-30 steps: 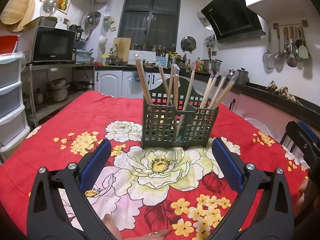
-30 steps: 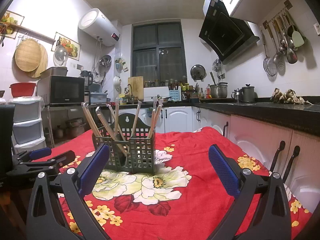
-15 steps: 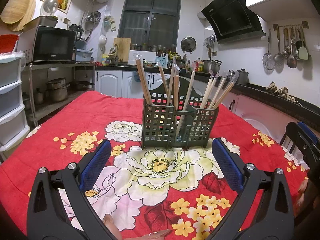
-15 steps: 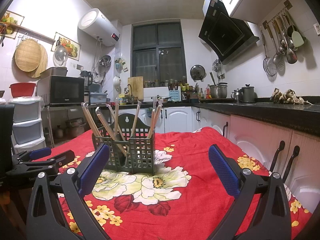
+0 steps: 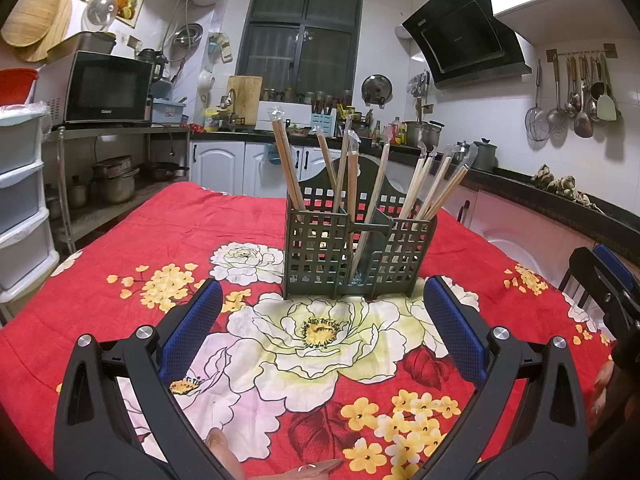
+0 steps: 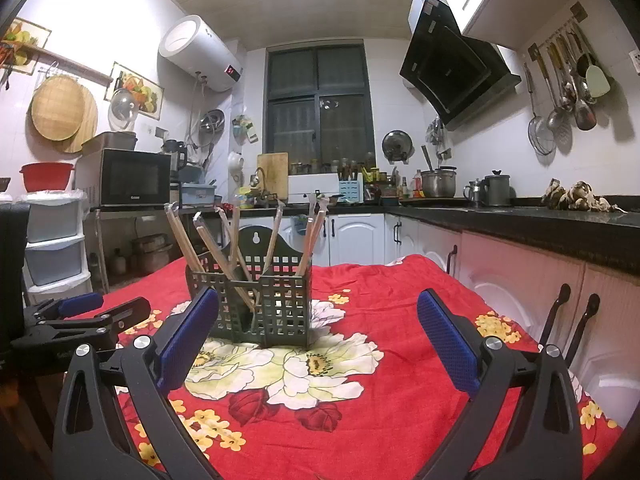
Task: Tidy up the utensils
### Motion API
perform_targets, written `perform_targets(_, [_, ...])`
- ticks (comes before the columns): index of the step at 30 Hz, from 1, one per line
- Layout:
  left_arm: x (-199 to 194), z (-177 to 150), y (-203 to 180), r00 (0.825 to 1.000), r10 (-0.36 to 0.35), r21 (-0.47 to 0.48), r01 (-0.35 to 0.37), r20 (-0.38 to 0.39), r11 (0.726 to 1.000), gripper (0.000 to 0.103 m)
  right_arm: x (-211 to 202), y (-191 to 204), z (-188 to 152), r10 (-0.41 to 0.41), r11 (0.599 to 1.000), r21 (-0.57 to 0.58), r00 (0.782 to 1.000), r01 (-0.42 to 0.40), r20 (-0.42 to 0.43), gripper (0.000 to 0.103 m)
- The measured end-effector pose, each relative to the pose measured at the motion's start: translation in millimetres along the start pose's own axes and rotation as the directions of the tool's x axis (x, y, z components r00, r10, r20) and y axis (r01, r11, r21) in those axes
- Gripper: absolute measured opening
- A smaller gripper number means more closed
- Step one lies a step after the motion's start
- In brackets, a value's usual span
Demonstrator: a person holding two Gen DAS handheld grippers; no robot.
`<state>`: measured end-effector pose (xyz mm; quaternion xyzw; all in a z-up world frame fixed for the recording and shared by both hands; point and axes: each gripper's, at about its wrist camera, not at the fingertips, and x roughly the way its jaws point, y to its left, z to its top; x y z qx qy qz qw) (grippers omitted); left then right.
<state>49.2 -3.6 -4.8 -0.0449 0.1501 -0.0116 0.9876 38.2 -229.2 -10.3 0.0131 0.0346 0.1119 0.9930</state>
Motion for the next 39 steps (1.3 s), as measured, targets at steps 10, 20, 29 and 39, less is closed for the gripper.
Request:
perform_targets(10, [0, 0, -1, 1.000, -0.001, 0.000, 0.001, 0.000, 1.000, 0.093, 0, 0, -1, 0.001, 1.000, 0.000, 1.000, -0.001, -0.001, 0.097])
perform_targets(20, [3, 3, -4, 0.999, -0.034, -0.002, 0.034, -0.010, 0.999, 0.093, 0, 0, -1, 0.000, 1.000, -0.001, 1.000, 0.000, -0.003, 0.097])
perform_targets(29, [11, 1, 1, 0.998, -0.043, -0.036, 0.042, -0.040, 0.998, 0.093, 3, -3, -1, -0.004, 1.000, 0.008, 1.000, 0.005, -0.014, 0.097])
perform_targets(39, [93, 41, 91, 0.901, 0.222, -0.004, -0.240, -0.373, 0.971, 0.093, 101, -83, 18, -0.163, 0.983, 0.012, 0.899, 0.183, -0.406, 0.097])
